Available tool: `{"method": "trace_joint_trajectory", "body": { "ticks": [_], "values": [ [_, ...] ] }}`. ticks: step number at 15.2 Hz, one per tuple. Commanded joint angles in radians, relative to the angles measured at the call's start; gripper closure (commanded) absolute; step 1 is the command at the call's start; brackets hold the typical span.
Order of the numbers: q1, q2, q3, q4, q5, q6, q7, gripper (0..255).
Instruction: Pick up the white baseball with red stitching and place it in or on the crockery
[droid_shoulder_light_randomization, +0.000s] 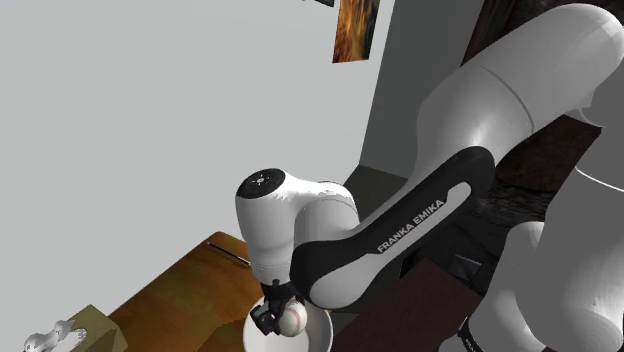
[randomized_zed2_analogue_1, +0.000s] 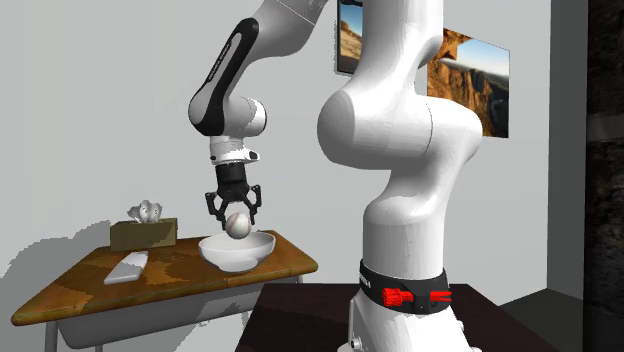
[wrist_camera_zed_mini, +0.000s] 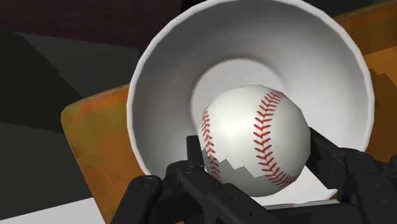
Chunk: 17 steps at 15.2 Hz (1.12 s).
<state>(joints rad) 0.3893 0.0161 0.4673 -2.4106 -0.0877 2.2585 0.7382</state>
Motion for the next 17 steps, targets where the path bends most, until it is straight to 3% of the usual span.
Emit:
{"method": "trace_joint_trajectory", "body": {
  "ticks": [1,7,8,13,17],
  "values": [
    [0.0,0.008,0.0,-0.001,-0.005,0.008,0.004,255],
    [0.0,0.008,0.0,-0.001,-0.005,0.008,0.004,255],
    [0.0,0.008,0.0,-0.001,-0.005,0.008,0.004,0],
    [0.0,0.008,0.0,-0.001,-0.005,0.008,0.004,0],
    [0.003,-0.066,0.003,0.067,0.044,-0.124,-0.032,0]
  ]
}}
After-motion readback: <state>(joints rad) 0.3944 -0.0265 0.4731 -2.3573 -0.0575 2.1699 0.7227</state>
